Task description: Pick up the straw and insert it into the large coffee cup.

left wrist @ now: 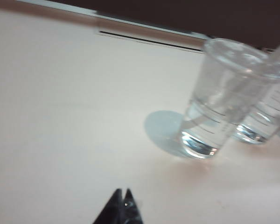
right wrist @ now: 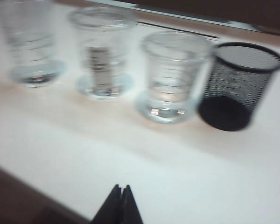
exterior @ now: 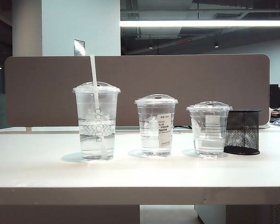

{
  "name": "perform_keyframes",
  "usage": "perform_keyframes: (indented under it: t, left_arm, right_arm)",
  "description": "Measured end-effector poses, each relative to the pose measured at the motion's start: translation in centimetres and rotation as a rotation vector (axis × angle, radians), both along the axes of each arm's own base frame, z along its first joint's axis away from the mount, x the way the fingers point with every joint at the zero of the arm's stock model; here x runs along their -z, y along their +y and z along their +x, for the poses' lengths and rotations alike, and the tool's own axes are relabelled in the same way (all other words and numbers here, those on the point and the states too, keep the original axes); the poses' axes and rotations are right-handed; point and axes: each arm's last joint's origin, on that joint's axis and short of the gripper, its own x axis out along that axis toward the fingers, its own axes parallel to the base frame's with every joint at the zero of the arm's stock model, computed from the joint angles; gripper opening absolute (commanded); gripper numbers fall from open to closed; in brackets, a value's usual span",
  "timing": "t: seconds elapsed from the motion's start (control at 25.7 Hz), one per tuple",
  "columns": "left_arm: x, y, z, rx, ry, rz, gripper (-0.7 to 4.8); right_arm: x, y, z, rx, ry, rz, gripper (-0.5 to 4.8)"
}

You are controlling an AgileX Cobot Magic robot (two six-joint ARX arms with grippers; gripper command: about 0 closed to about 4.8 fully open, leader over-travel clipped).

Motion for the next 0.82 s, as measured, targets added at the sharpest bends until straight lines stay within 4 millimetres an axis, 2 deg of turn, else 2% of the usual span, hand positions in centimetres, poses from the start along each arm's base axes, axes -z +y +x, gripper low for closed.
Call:
perform_keyframes:
  t: [0.16, 0.35, 0.82]
  left_arm:
    - [-0.3, 1.1, -0.1, -0.102, -0.035, -0.003, -0.02]
    - [-0.7, 1.3, -0.4, -0.123, -0.091, -0.005, -0.02]
    - [-0.7, 1.3, -0.4, -0.123, -0.090, -0.005, -0.02]
  right_arm:
    - [0.0, -1.5, 0.5, 0.165, 0.000, 0.000, -0.05]
    - [0.0, -2.8, 0.7, 0.304, 0.000, -0.001, -0.05]
    - [0.0, -2.7, 0.8, 0.301, -0.021, 0.004, -0.05]
